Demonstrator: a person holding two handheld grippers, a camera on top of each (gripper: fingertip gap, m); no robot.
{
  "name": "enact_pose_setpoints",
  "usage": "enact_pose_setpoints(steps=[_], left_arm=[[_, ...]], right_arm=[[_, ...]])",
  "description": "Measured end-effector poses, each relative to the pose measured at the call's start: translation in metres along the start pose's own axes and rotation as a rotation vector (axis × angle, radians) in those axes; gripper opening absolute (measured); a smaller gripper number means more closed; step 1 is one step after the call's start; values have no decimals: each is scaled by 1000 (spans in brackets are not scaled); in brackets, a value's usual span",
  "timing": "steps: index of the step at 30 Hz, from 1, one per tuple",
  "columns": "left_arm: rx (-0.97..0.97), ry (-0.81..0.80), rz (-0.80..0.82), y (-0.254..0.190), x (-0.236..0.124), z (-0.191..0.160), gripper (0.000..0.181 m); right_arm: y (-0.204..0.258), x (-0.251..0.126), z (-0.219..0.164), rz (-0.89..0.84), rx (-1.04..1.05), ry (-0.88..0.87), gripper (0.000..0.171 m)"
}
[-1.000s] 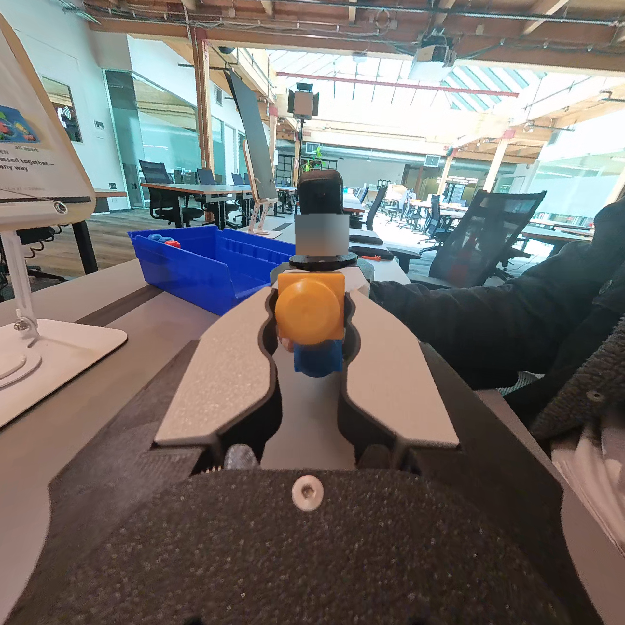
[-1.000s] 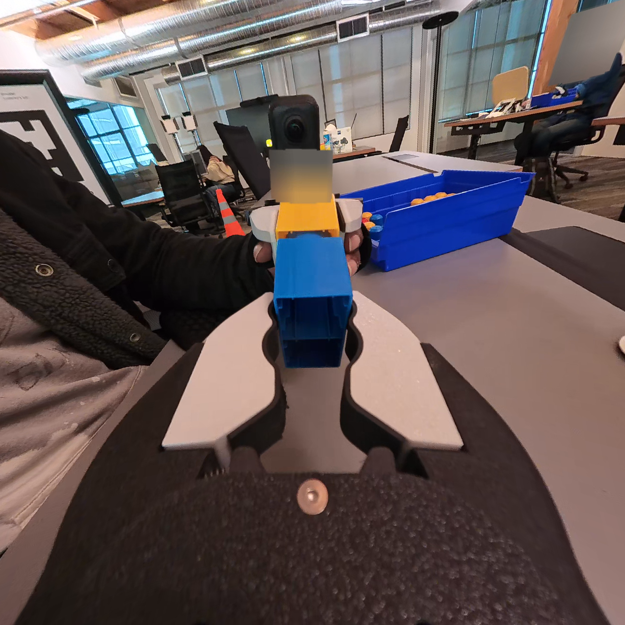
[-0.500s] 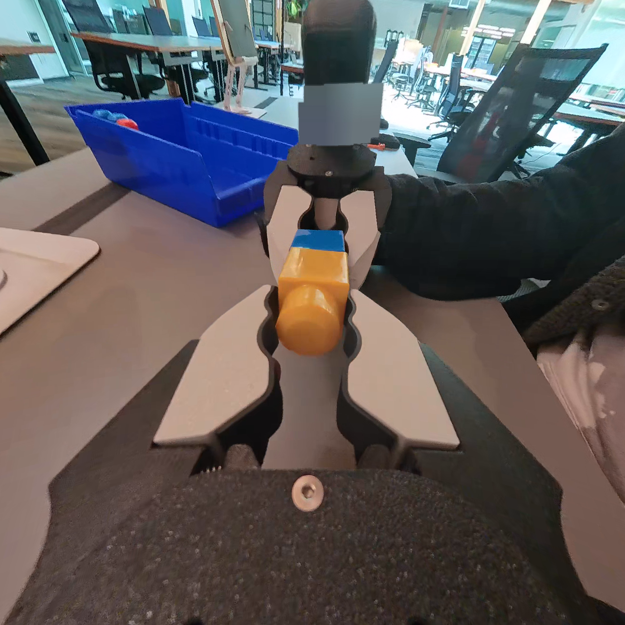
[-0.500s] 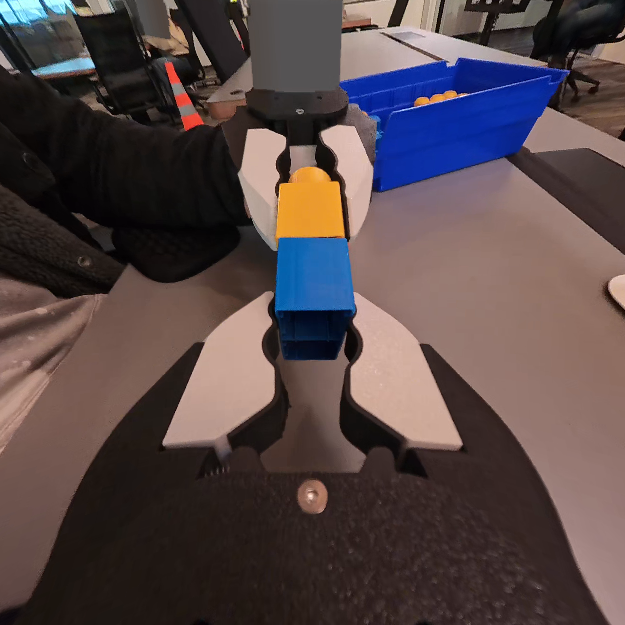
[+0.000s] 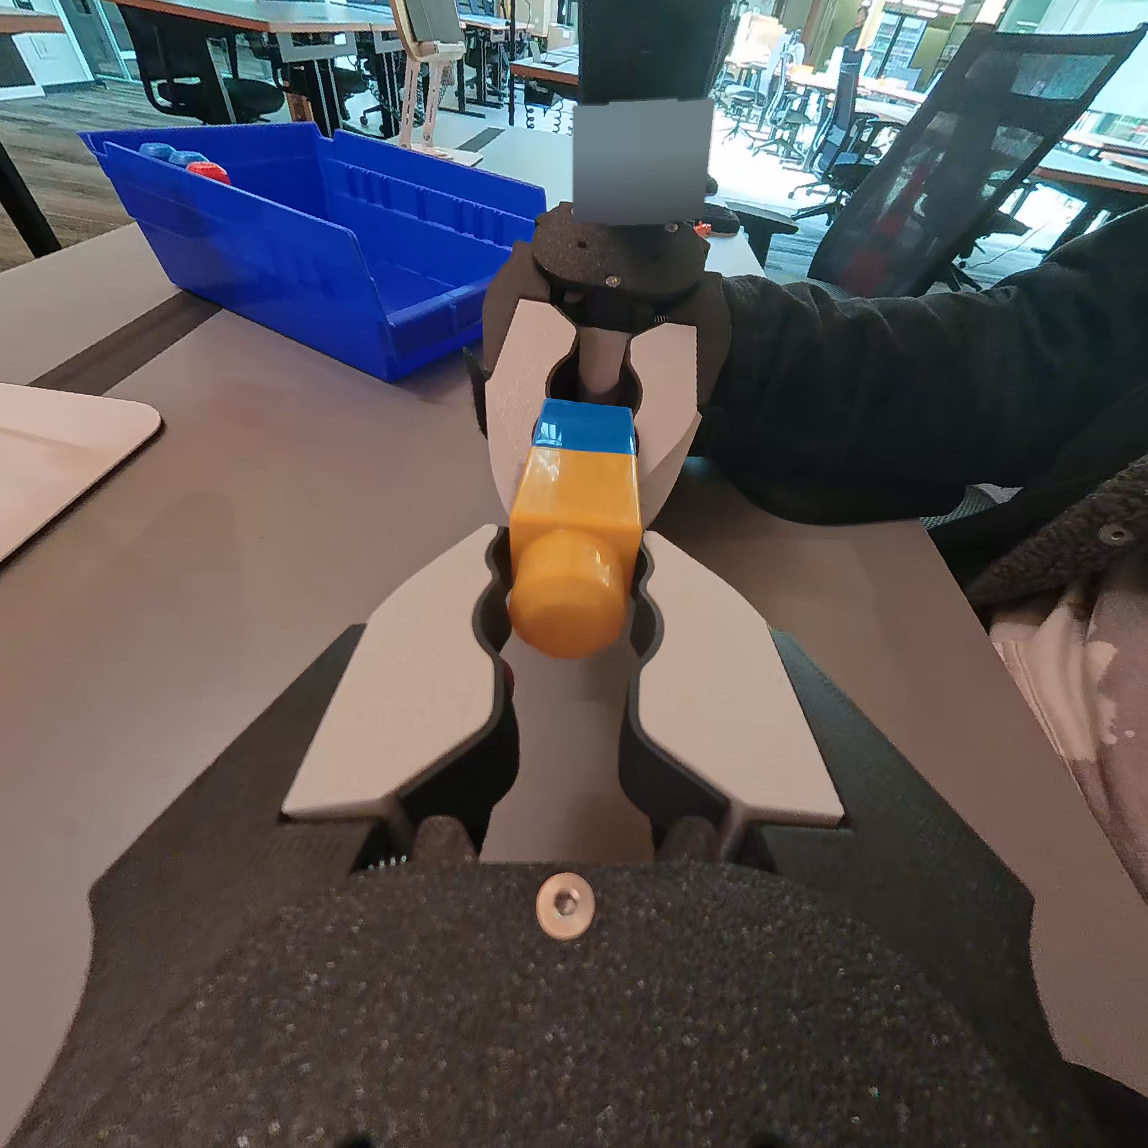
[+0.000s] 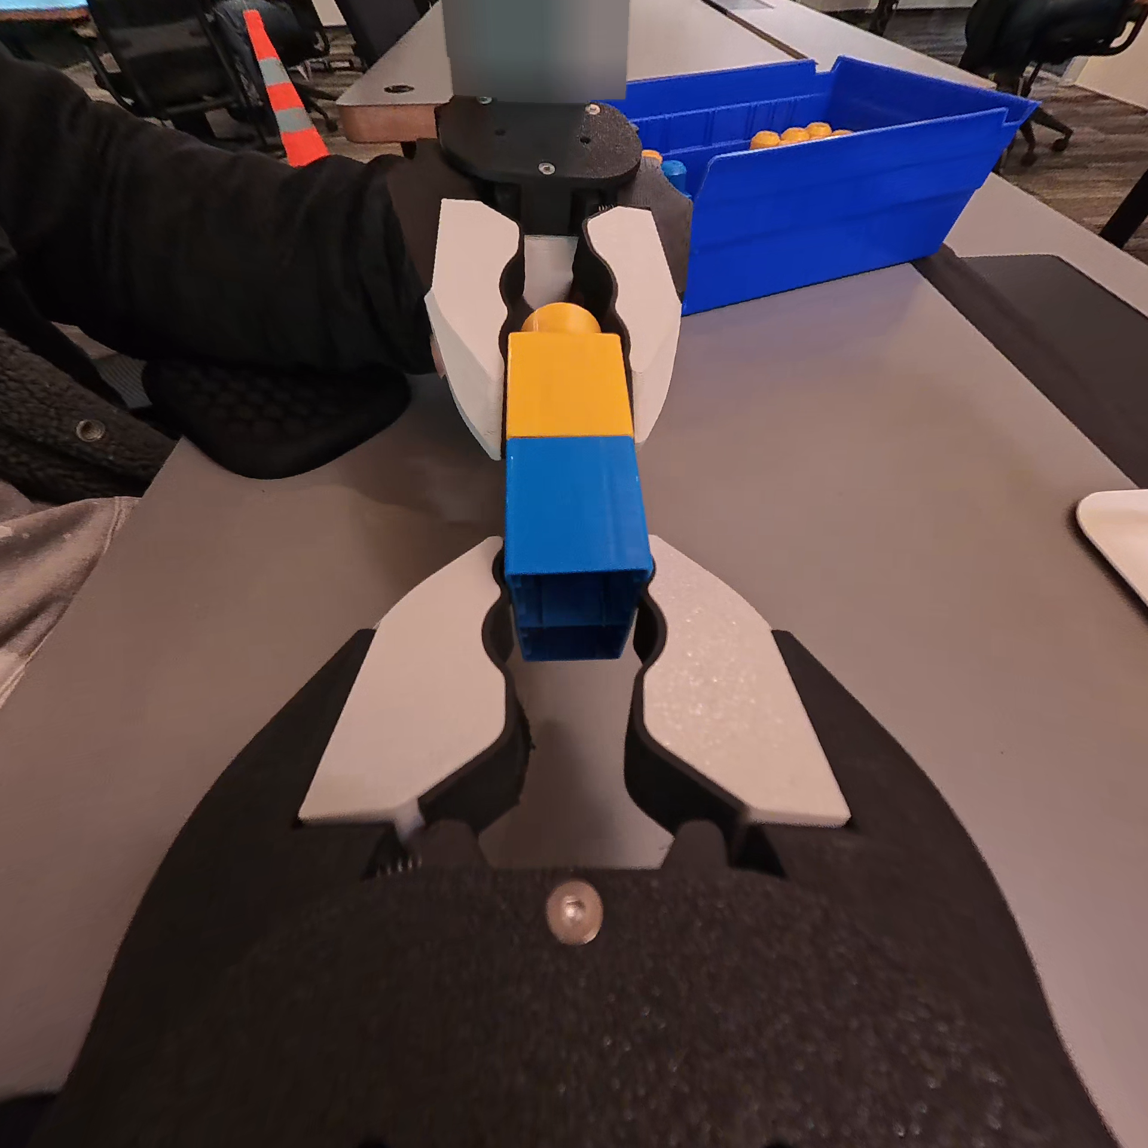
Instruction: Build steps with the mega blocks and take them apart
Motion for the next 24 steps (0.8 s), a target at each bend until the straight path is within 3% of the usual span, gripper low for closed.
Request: enact_pose_setpoints(steps=[4, 10, 16, 21, 22, 24], left_arm=[[8, -55, 3, -1, -2, 6, 37], [-22, -228, 33, 3, -10, 21, 55], [-74, -344, 22, -4, 10, 27, 58], [-60, -436, 41, -12, 17, 38, 46], [-47, -428, 33, -14, 15, 38, 37], [-37, -401, 34, -14, 13, 38, 37]], right_arm=[[-1, -3, 7, 23, 49, -70, 36], [-7, -23, 33, 56, 157, -345, 36], [-10, -31, 52, 70, 280, -629, 36], [0, -15, 54, 98, 276, -641, 36], [1, -13, 54, 97, 272, -635, 36], [2, -11, 52, 106, 260, -612, 36]])
Point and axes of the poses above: each gripper's, where its closed fingertips meet, x out along the fingers, z out of its top, y = z × x across the jaws, the point moved 6 cm from there along -x, back along the fingers, and after that the axes turned 7 degrees about -z, right-handed, at the moved point
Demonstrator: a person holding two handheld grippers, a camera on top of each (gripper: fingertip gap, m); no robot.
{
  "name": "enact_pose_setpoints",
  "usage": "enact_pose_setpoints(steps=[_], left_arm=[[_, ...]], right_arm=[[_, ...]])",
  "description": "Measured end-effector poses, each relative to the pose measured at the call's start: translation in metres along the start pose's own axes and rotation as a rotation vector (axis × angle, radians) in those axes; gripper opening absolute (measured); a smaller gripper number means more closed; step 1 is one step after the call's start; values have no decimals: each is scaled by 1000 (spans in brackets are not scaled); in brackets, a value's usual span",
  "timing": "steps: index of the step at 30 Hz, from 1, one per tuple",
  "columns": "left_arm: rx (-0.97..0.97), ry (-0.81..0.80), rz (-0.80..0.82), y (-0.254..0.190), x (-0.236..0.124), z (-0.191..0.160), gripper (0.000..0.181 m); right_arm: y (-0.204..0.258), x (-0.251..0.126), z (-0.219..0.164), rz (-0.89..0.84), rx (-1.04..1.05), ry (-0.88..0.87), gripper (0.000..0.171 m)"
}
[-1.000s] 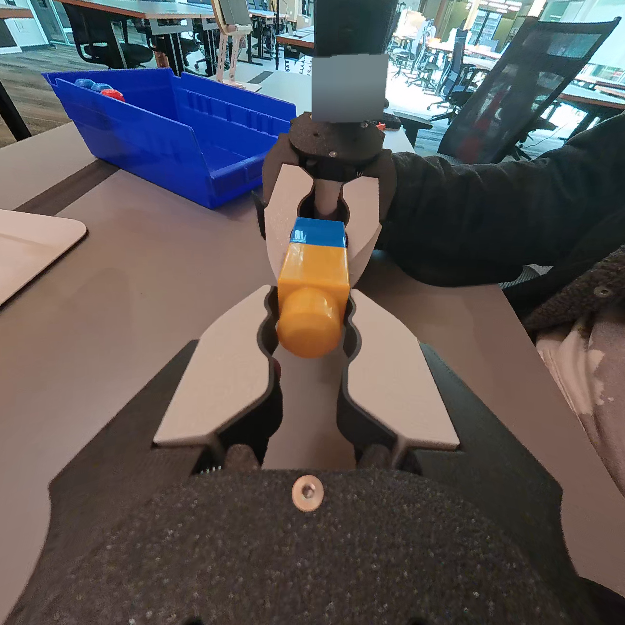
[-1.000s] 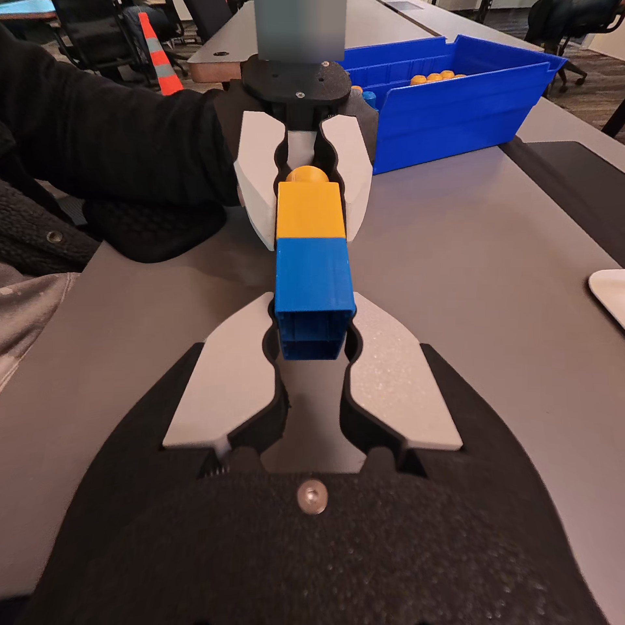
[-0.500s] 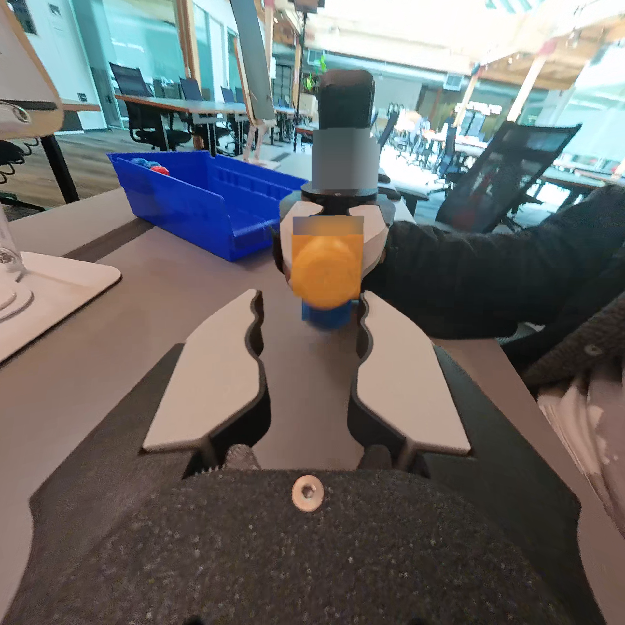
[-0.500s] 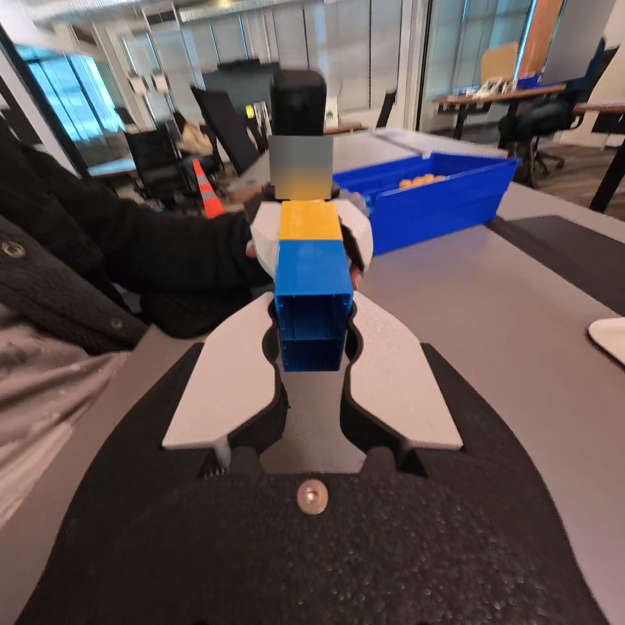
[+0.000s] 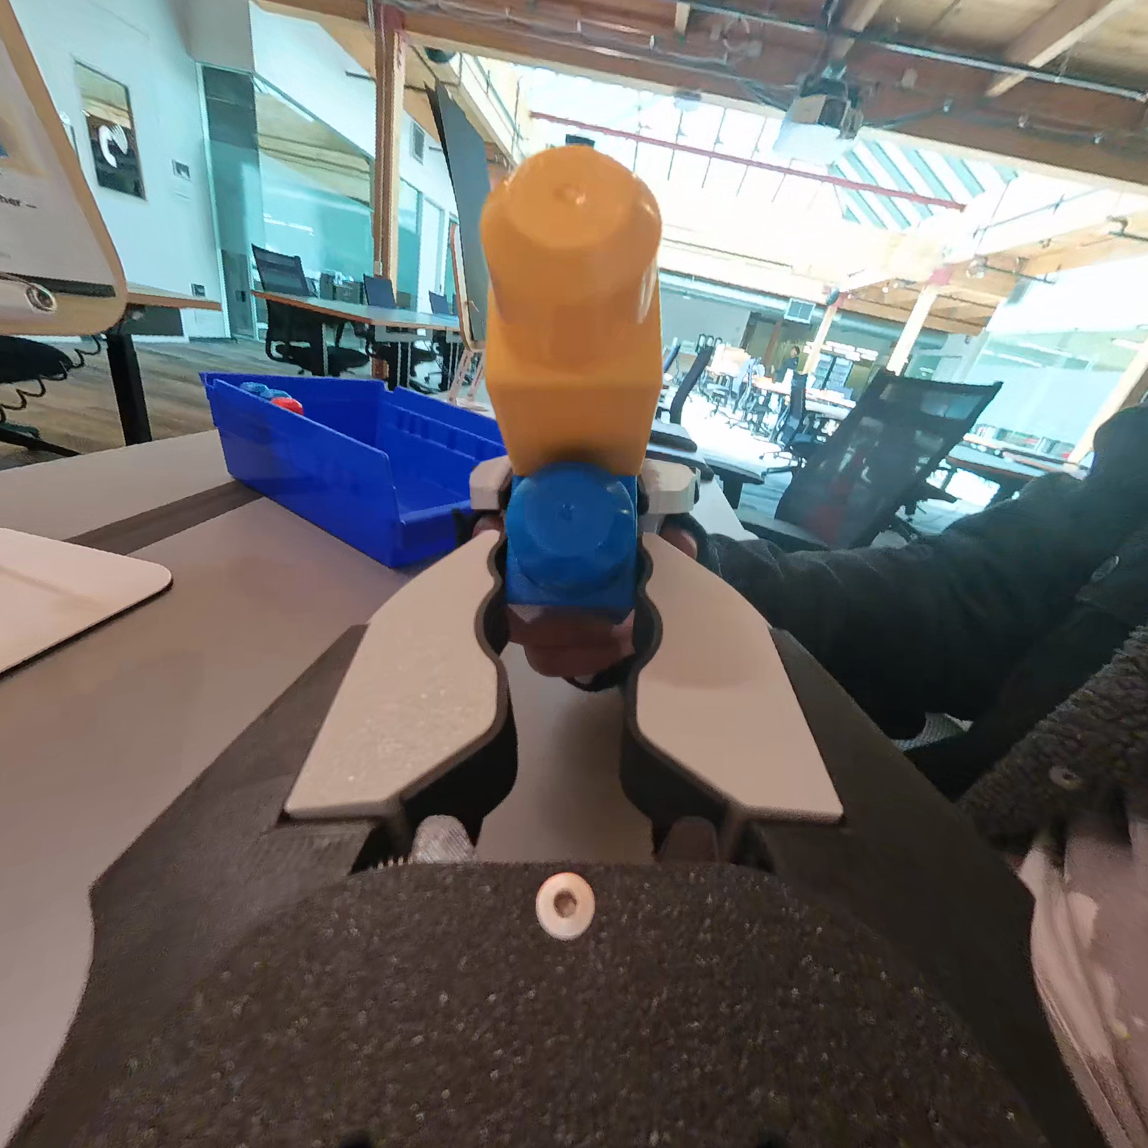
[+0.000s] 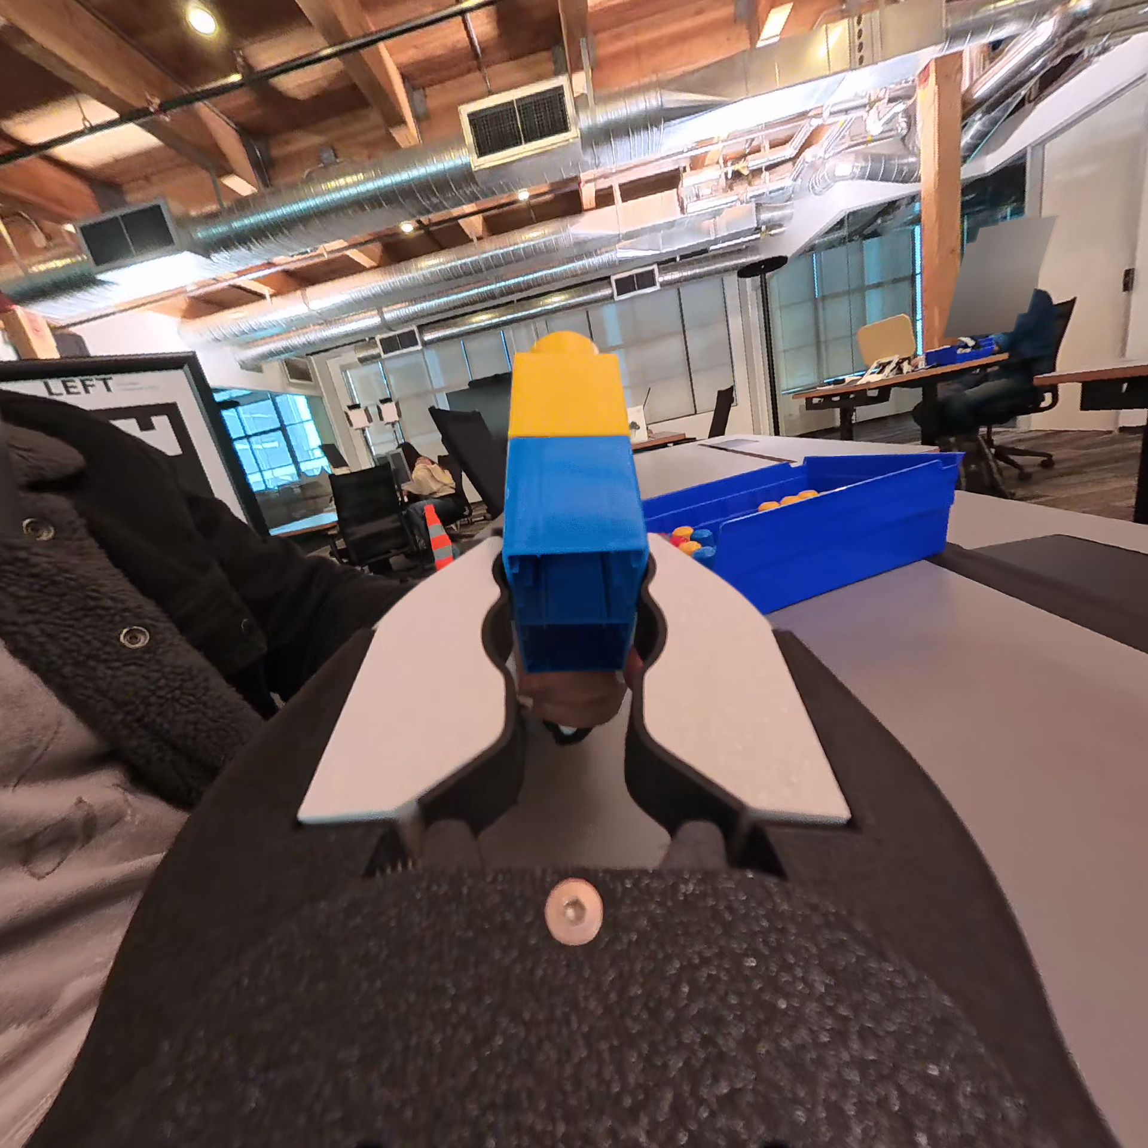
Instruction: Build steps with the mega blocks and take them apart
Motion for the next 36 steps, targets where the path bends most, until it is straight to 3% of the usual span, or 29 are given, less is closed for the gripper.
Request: enact_pose_setpoints(steps=[3, 9, 17, 25, 31, 34, 36], left_arm=[[24, 107, -19, 1, -5, -2, 37], [105, 534, -37, 6, -17, -39, 37], [125, 699, -19, 6, -19, -52, 37], [114, 854, 65, 10, -19, -63, 37], [143, 966, 125, 10, -16, -70, 37], [165, 1001, 128, 8, -14, -73, 37], [173, 1018, 127, 7, -14, -74, 37]], right_arm=[[0, -1, -6, -4, -60, 131, 36], [-6, -11, -49, -53, -219, 583, 37], [-9, -25, -66, -62, -262, 820, 30], [0, -29, -20, -129, -323, 667, 45], [17, -11, -14, -111, -412, 634, 45], [15, -7, -23, -113, -420, 670, 43], [14, -7, -29, -109, -430, 691, 28]])
Point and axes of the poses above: each gripper's, where its closed fingertips meet, x out along the fingers, z out of its top, y = z × x across the jaws, the point moved 6 cm from there along -x, back along the fingers, and after that the axes turned 7 degrees about -z, right-handed, at the moved point
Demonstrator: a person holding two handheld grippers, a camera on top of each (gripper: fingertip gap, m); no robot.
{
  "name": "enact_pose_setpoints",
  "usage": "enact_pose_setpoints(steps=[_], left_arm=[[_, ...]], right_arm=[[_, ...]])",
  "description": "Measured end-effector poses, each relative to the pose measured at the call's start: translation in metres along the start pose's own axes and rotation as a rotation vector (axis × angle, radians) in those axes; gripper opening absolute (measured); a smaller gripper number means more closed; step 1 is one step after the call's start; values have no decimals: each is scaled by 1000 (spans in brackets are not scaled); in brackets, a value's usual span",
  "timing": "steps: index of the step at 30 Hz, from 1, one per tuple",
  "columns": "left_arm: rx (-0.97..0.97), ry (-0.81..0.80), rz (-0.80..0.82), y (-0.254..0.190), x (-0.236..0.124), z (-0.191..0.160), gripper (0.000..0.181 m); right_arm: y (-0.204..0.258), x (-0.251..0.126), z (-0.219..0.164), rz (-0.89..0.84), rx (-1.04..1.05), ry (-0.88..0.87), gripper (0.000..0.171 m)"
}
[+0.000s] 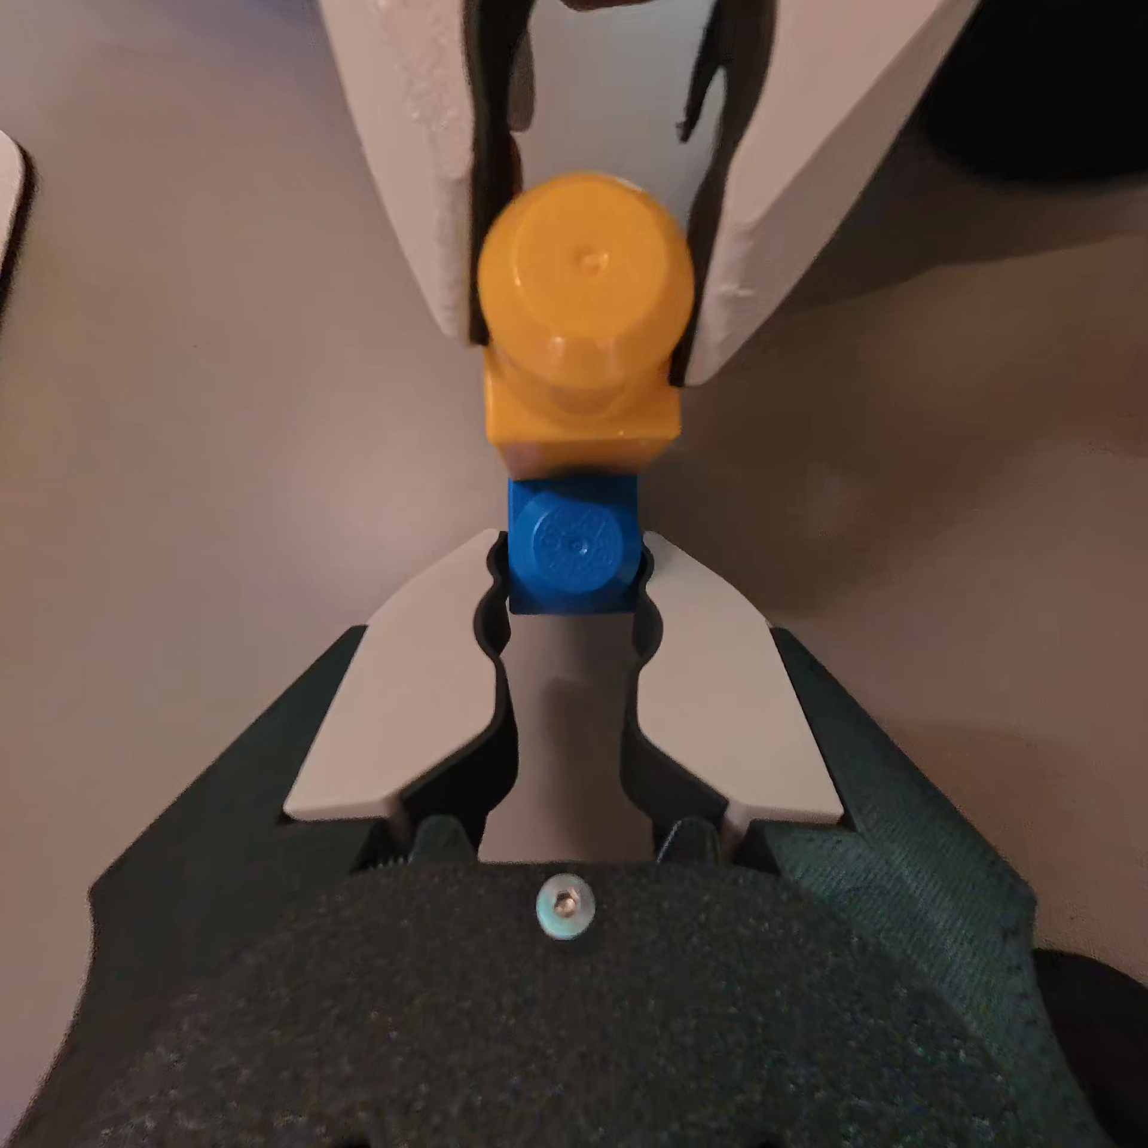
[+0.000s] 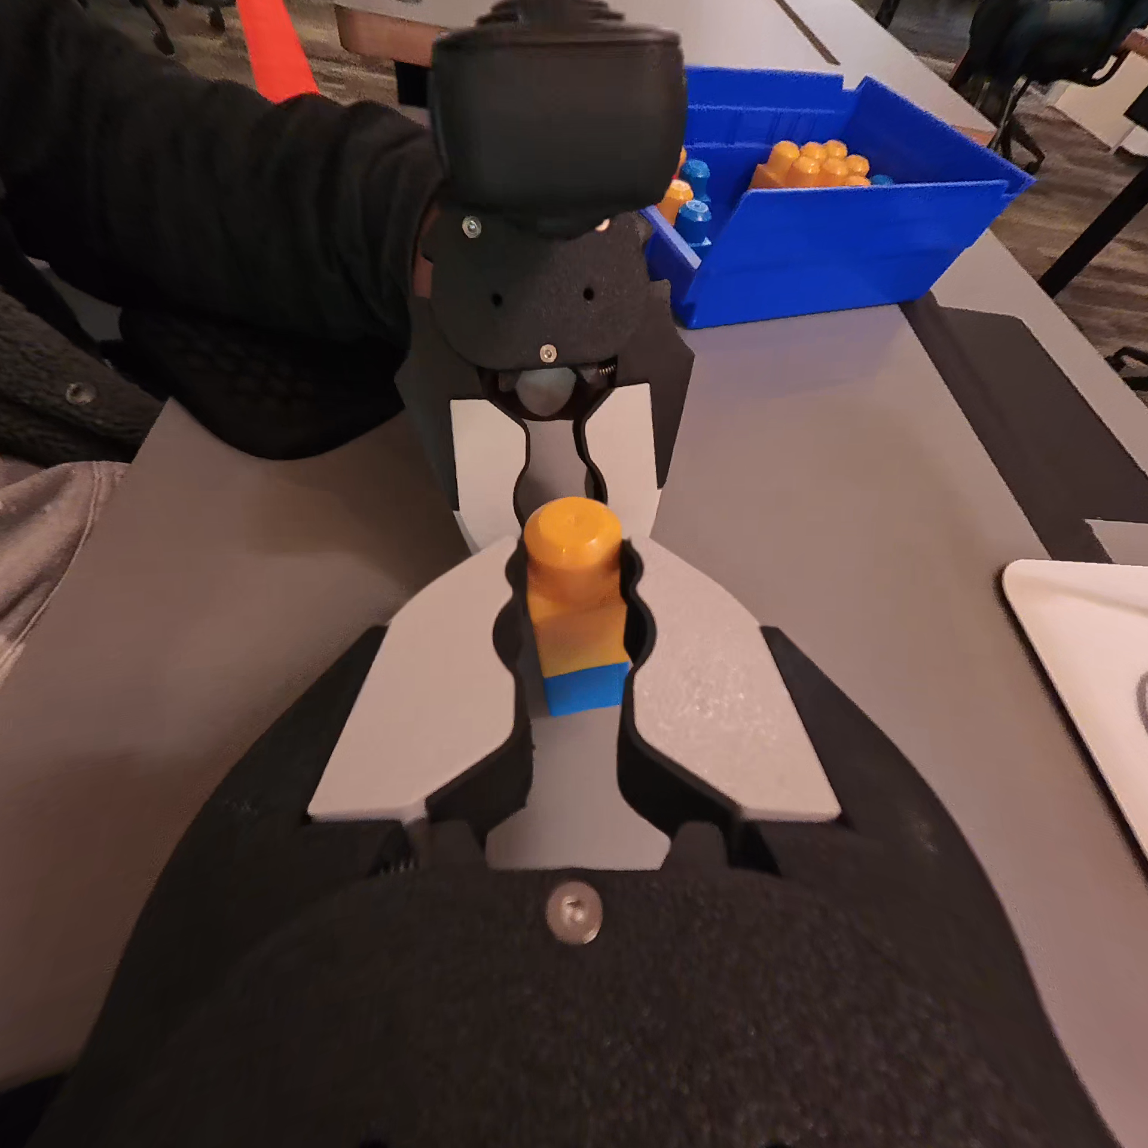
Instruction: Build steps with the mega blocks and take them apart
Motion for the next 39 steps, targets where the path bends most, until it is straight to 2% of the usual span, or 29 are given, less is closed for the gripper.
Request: enact_pose_setpoints(steps=[3, 8, 16, 22, 25, 28, 31, 36, 39], left_arm=[[2, -4, 2, 1, -1, -2, 37], [13, -102, 14, 6, -12, 2, 37], [12, -168, -30, 2, -21, 8, 37], [26, -211, -33, 0, -25, 11, 37], [52, -330, -19, 0, -32, 20, 36], [42, -411, 39, 6, -41, 26, 46], [15, -491, 100, 13, -50, 28, 47], [-64, -575, 202, 31, -60, 22, 30], [-139, -618, 285, 45, -65, 14, 17]], right_arm=[[-2, 0, -2, -2, 4, 1, 28], [-9, -9, -2, -13, 55, -12, 28], [-10, -21, -22, 31, 29, 253, 27], [-11, -24, -20, 54, -14, 312, 27], [-17, -35, -13, 58, -11, 300, 27], [-33, -59, -5, 35, -2, 310, 27], [-60, -98, 5, -31, 7, 340, 27], [-128, -184, 27, -232, 42, 420, 27], [-169, -230, 25, -356, 93, 523, 27]])
Point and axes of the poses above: each gripper's, where its closed fingertips meet, x out along the fingers, z out of its top, y = z × x across the jaws, the point moved 6 cm from there along -x, back along the fingers, and after that the axes turned 7 degrees about -z, right-handed, at the moved point
